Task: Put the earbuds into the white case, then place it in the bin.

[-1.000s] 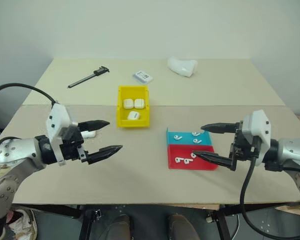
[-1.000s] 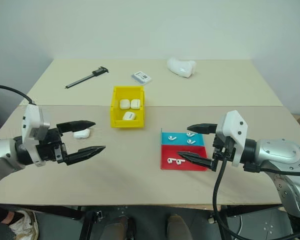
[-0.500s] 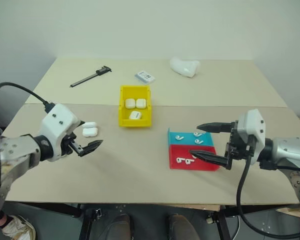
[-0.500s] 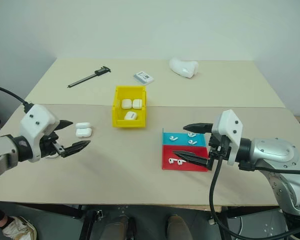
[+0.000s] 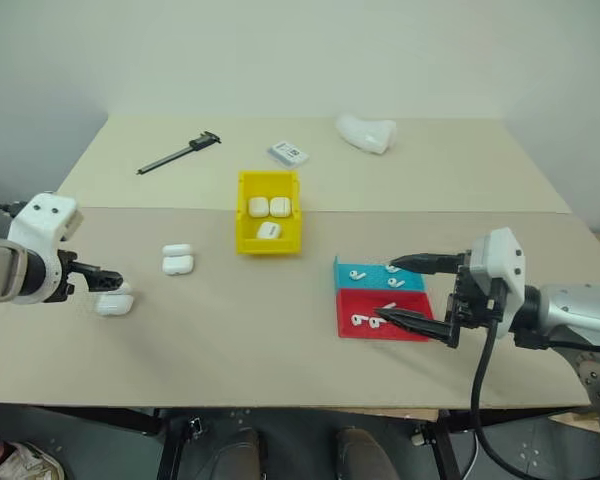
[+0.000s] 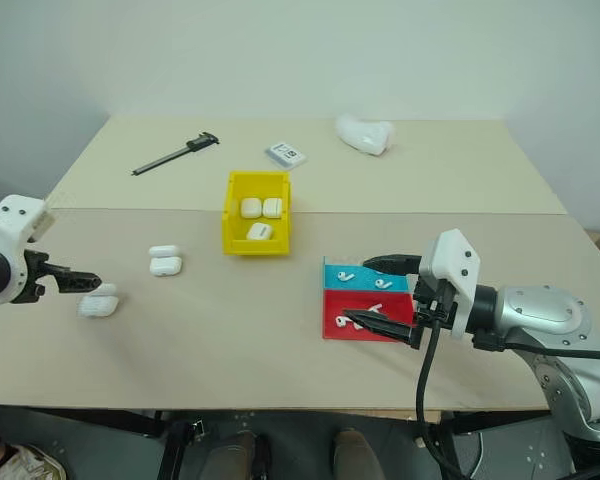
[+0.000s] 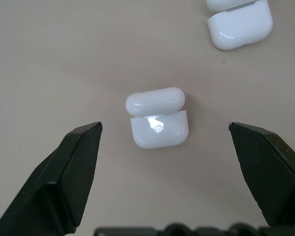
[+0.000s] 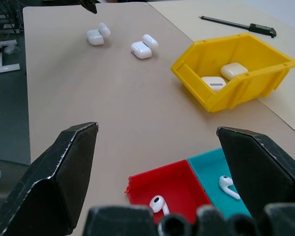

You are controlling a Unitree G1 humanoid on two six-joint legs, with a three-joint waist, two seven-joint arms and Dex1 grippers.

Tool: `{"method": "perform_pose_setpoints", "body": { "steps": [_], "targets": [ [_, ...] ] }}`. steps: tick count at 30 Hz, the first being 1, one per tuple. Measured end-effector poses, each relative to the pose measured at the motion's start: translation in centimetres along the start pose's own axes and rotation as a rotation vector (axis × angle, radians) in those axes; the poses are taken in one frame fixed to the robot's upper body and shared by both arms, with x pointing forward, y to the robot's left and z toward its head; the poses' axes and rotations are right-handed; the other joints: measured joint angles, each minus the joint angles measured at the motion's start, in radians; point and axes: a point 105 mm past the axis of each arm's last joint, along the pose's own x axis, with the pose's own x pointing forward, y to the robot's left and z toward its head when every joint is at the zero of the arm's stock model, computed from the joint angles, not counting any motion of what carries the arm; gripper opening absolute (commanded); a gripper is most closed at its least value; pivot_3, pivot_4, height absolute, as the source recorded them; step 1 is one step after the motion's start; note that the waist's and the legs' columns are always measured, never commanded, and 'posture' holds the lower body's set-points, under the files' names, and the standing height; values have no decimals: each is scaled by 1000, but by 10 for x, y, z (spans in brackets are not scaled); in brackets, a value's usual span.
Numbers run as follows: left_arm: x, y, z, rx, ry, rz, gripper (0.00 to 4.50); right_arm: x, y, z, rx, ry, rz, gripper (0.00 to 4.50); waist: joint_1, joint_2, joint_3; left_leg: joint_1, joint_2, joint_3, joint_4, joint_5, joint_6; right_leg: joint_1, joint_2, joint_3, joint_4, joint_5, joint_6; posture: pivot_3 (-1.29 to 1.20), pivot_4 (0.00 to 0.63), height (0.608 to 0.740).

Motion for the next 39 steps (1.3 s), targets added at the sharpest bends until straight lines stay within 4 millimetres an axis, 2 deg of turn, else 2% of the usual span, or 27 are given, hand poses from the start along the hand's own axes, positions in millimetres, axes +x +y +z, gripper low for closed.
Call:
{"method": "perform_pose_setpoints", "body": {
  "steps": [10,16,23,33,38,39],
  "targets": [
    [32,1,-7,-158,145,20,4500,1,2,0,4,7,18,4479,10,0,0,-2,0,1,0,0,0,-2,0,0,0,0,0,0,150,740],
    [43,0,-6,-208,185,47,4500,1,4,1,16,9,28,4479,10,-1,0,-2,-1,1,0,0,0,-2,0,0,0,0,0,0,150,740],
    [67,-8,-20,-234,287,61,4500,2,4,4,7,7,31,4479,12,-1,0,-2,-1,2,0,1,-1,-1,0,-1,0,0,0,0,150,740],
    [75,-10,-11,-239,277,89,4500,2,3,6,2,6,36,4479,19,0,-1,-1,-2,4,0,1,-2,0,0,-1,1,0,0,0,150,740],
    [74,-9,-13,-239,284,65,4500,0,3,8,-3,6,34,4479,19,-1,-1,-1,-2,3,0,1,-3,0,0,-1,1,0,0,0,150,740],
    [73,-8,-13,-238,286,64,4311,0,3,9,-7,7,32,4494,19,-1,-1,-2,-2,2,0,1,-3,-1,0,-1,1,0,0,0,150,740]
  ]
}}
